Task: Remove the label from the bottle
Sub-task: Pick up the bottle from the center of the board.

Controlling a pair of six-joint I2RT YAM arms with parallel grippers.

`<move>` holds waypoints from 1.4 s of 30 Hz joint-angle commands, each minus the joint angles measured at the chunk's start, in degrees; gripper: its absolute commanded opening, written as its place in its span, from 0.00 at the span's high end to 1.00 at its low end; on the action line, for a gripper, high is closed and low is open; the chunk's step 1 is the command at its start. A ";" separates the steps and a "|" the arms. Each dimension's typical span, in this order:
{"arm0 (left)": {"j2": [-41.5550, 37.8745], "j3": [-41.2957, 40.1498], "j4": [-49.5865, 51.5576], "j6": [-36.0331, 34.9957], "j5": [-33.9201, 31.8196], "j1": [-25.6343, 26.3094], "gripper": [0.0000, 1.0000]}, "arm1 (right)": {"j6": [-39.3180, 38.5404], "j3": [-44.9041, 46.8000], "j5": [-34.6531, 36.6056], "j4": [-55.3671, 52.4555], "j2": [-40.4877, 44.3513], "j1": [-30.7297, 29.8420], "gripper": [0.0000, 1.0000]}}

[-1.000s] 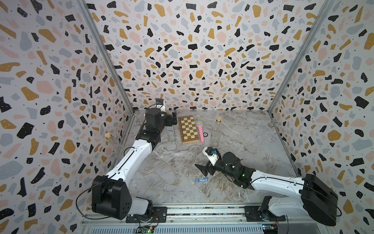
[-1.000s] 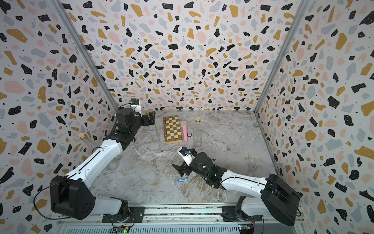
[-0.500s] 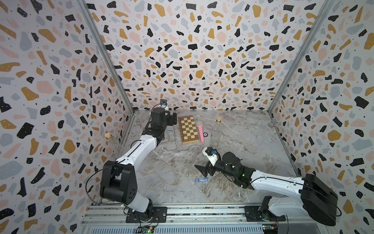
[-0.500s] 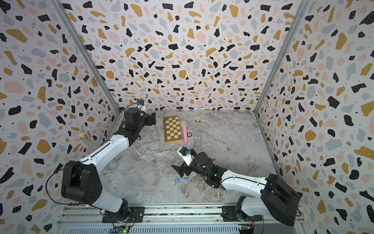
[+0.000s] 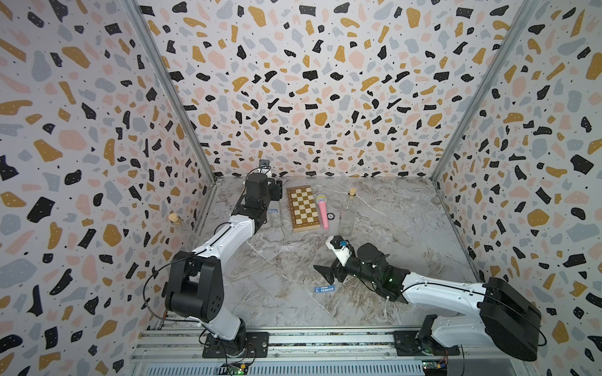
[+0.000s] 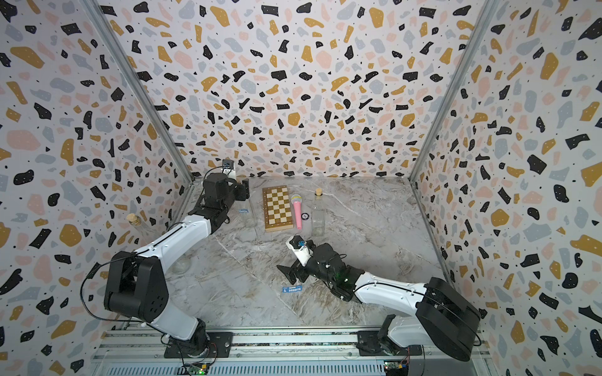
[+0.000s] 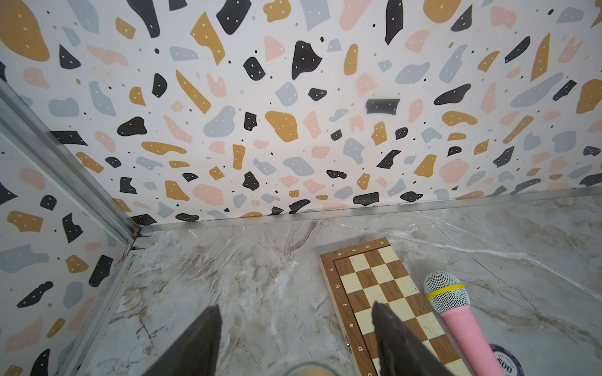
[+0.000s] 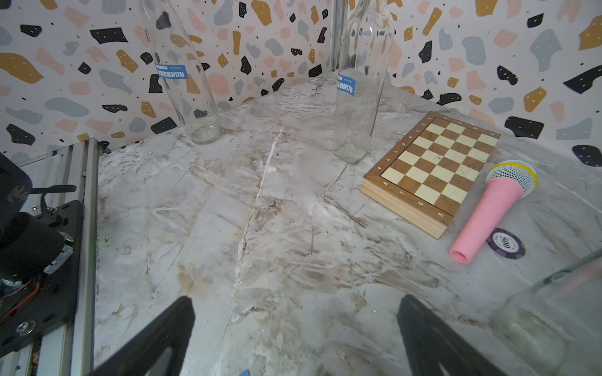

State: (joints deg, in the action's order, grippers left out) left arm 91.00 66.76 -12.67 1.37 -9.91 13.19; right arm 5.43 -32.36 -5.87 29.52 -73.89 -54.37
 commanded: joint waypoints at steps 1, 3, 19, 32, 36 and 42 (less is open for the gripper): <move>0.21 -0.39 -3.90 -0.58 -0.50 -0.27 0.31 | 0.84 -1.91 -0.71 -0.84 -0.15 0.23 0.00; 0.14 -0.73 -4.42 -0.65 -0.50 -0.28 0.34 | 0.87 -1.87 -0.64 -0.92 -0.12 0.31 0.00; -1.41 -2.15 -4.99 1.95 0.46 0.37 0.70 | 0.97 -0.98 -0.20 -1.65 1.63 0.97 0.00; -9.81 0.50 9.51 10.26 -15.32 6.59 1.00 | -1.90 -1.16 0.06 -4.22 6.07 1.12 0.00; -13.15 1.09 15.78 17.24 -22.69 10.75 1.00 | -2.44 -0.39 -0.93 -4.34 6.74 1.18 0.00; -13.27 6.77 34.09 33.18 -42.20 19.29 1.00 | -0.90 2.38 -0.88 -2.56 8.39 1.02 0.00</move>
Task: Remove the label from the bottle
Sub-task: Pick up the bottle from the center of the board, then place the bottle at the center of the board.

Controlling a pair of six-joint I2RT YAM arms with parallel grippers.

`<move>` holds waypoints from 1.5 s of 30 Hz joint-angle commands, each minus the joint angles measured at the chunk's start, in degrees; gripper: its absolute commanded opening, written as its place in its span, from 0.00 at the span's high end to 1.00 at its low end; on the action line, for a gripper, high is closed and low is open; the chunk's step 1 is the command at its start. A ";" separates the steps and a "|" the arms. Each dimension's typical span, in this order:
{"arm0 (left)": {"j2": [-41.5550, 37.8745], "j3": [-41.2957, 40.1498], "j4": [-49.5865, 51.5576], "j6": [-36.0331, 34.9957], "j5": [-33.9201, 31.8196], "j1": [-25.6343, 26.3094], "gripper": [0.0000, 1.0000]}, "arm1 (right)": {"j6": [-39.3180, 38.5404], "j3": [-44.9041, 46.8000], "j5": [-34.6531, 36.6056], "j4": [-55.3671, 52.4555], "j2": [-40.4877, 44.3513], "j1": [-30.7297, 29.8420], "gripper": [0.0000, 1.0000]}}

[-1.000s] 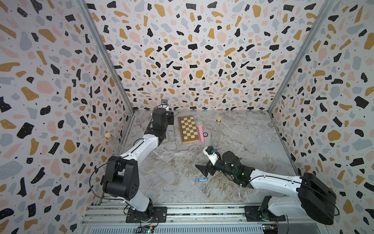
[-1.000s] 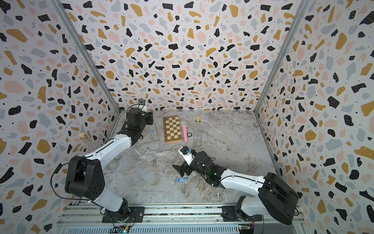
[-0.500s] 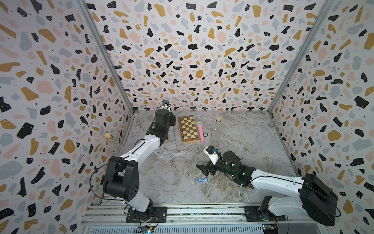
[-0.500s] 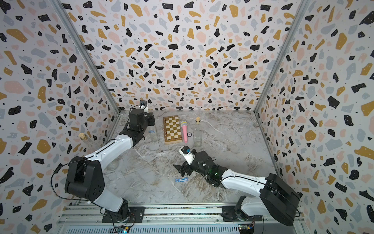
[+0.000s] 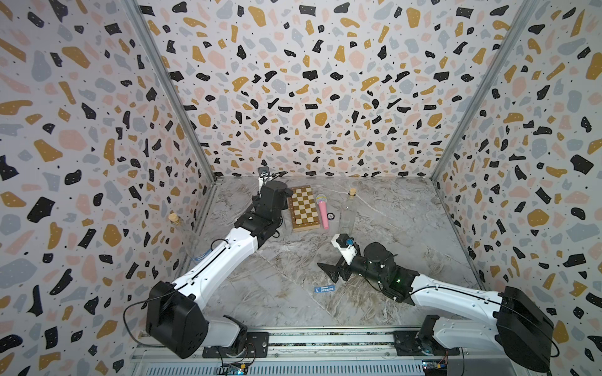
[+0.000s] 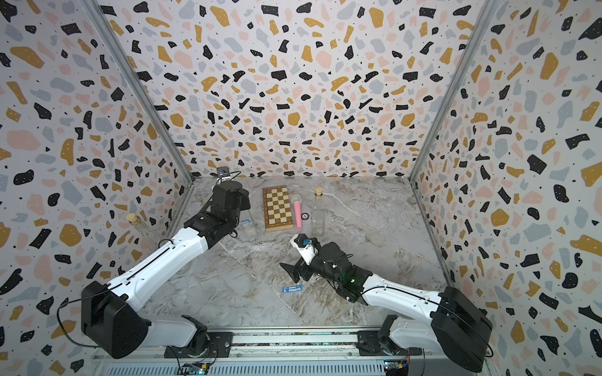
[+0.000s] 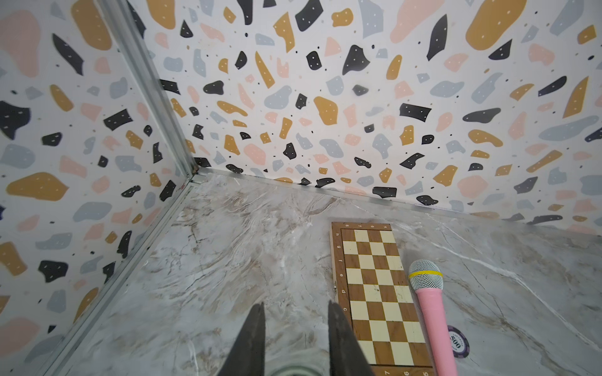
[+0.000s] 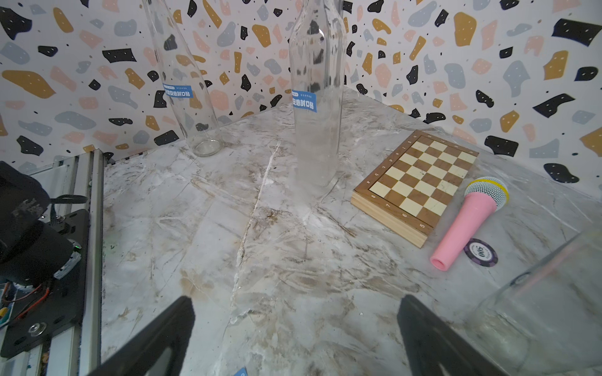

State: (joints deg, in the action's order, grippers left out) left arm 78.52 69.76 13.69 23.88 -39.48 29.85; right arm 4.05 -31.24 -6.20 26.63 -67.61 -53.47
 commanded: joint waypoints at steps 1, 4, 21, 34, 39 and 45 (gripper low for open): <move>-0.74 4.44 10.66 13.25 -14.18 3.81 1.00 | 0.30 1.93 -0.61 0.59 2.83 0.11 0.00; -1.04 4.65 16.04 19.76 -17.91 7.46 1.00 | -1.04 4.42 -2.21 2.14 4.91 0.04 0.00; 10.27 15.43 51.08 56.72 -27.25 20.96 1.00 | -5.96 13.62 -8.62 14.68 7.24 -0.84 0.03; 17.53 19.75 60.99 69.17 -29.11 23.95 1.00 | -7.21 14.28 -8.29 14.76 6.08 -0.83 0.03; 17.86 19.02 60.75 70.24 -29.42 24.49 1.00 | -7.15 14.35 -8.11 14.94 5.74 -0.76 0.03; 18.33 18.96 61.41 71.21 -29.16 24.87 1.00 | -6.94 14.20 -7.96 15.02 5.48 -0.70 0.03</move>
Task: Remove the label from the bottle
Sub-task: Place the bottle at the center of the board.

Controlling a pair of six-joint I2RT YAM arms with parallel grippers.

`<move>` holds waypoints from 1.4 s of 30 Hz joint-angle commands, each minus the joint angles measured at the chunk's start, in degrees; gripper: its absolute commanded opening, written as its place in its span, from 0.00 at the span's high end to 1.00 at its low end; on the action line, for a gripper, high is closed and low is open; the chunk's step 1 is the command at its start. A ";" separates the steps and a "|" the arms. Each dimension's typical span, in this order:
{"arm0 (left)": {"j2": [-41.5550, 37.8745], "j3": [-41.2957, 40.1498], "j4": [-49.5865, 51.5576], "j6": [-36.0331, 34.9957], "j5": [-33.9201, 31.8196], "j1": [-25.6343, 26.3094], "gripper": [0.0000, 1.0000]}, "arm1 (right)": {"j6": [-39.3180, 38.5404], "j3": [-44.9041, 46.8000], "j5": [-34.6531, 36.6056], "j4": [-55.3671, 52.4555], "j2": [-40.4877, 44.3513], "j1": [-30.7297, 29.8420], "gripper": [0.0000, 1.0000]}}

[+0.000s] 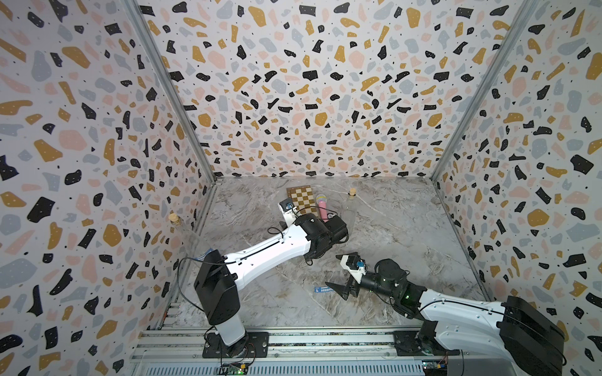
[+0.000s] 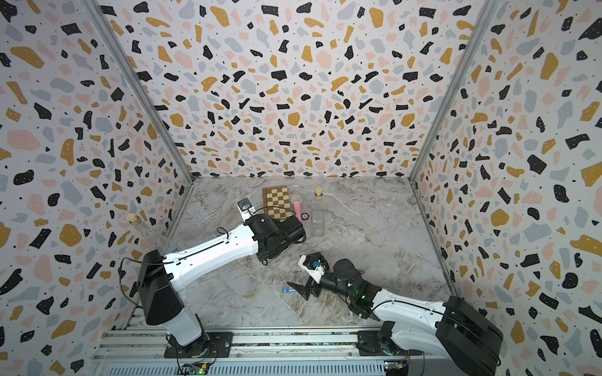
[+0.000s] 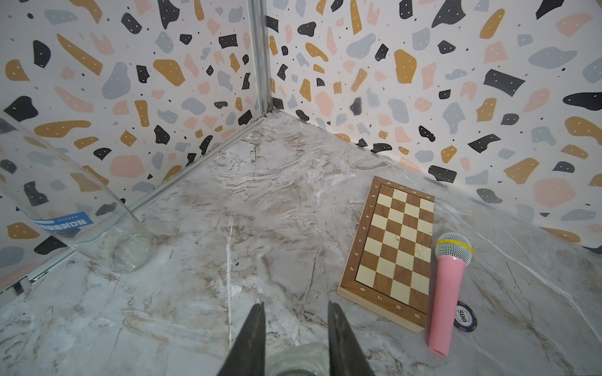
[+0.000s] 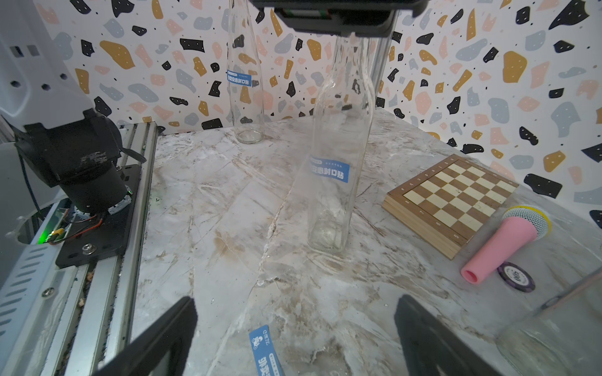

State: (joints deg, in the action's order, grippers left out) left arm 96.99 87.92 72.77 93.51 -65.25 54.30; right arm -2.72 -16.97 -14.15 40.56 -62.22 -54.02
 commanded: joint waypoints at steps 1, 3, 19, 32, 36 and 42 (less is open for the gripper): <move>-0.01 0.81 2.31 1.53 -3.30 0.45 1.00 | -0.10 -0.08 -0.04 1.04 0.12 -0.28 0.03; 0.12 0.78 2.41 1.49 -3.17 0.55 0.98 | -0.10 -0.15 0.02 1.10 -0.01 -0.26 0.03; -0.21 -0.12 -0.86 -2.17 -2.15 1.10 0.61 | 0.16 -0.34 0.15 1.68 -0.78 -0.27 0.02; -10.37 -8.65 -18.03 -23.38 1.27 2.29 0.26 | 0.13 -0.53 0.06 0.54 0.38 -0.29 0.00; -19.12 -18.67 -35.86 -41.68 7.70 2.30 0.12 | 0.18 -0.74 -0.29 0.27 0.29 -0.22 0.00; -32.66 -34.65 -61.71 -69.79 23.66 1.33 0.00 | 0.55 -0.95 -1.01 0.83 -0.74 -0.30 0.00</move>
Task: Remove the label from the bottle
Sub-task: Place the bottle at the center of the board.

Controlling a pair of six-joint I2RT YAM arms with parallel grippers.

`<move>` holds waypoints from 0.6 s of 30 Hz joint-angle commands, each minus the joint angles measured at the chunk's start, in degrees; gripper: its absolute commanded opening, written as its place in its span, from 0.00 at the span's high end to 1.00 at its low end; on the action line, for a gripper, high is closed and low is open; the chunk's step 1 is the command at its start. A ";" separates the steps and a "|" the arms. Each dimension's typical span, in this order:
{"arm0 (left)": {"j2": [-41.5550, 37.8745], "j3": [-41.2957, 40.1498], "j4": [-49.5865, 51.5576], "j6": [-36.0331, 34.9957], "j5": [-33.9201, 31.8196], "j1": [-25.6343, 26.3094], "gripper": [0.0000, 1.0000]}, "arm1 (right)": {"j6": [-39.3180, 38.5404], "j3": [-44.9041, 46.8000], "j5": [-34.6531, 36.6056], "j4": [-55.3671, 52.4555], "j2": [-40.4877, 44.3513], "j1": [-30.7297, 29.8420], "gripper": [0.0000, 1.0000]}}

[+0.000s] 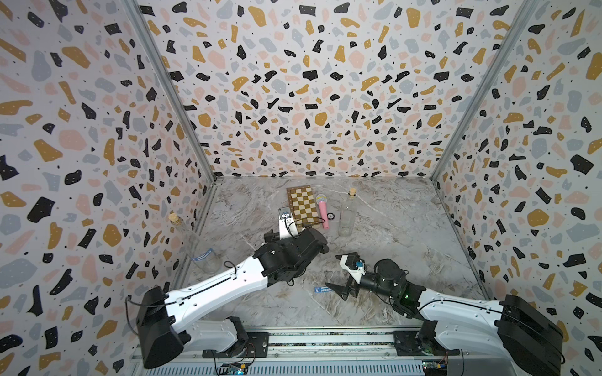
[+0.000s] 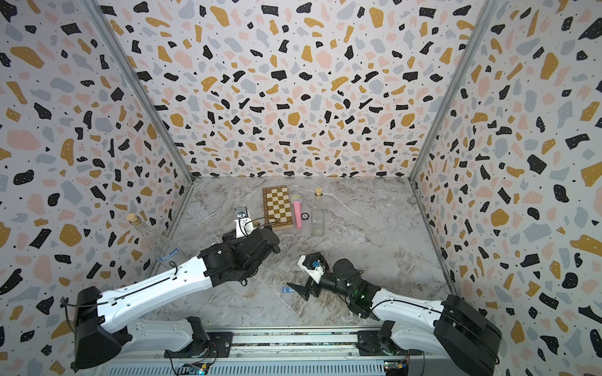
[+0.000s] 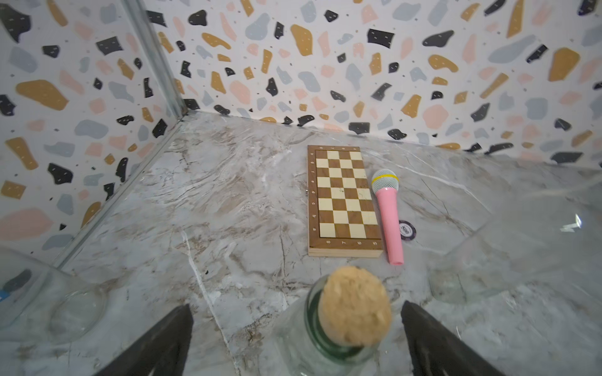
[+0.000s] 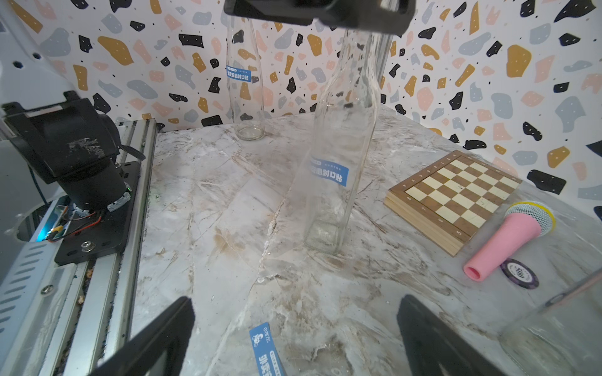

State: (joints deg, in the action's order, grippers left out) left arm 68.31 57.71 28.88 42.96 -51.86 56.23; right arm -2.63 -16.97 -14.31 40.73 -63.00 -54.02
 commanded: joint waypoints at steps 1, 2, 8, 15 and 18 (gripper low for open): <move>-6.08 -6.74 -22.05 -22.52 13.84 -1.05 0.00 | 0.51 -1.26 -1.05 0.61 -0.18 -0.30 0.00; -7.95 -8.90 -25.36 -25.93 18.76 -2.08 0.00 | 0.63 -1.52 -1.33 0.49 -0.35 -0.25 0.00; -13.85 -13.16 -28.27 -32.38 40.62 -12.67 0.03 | 0.62 -2.03 -1.98 0.46 -0.29 -0.38 0.00; -17.27 -17.06 -32.40 -33.57 68.42 -25.74 0.10 | 0.31 -2.01 -2.59 0.73 0.04 -0.38 0.00; -17.33 -16.96 -31.17 -35.33 75.65 -29.47 0.11 | 0.33 -1.80 -3.06 1.30 0.25 -0.38 0.00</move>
State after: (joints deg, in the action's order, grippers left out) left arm 51.64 40.93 0.95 10.72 9.74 28.84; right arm -2.57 -17.08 -16.32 40.77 -63.59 -54.13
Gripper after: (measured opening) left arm 0.890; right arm 0.997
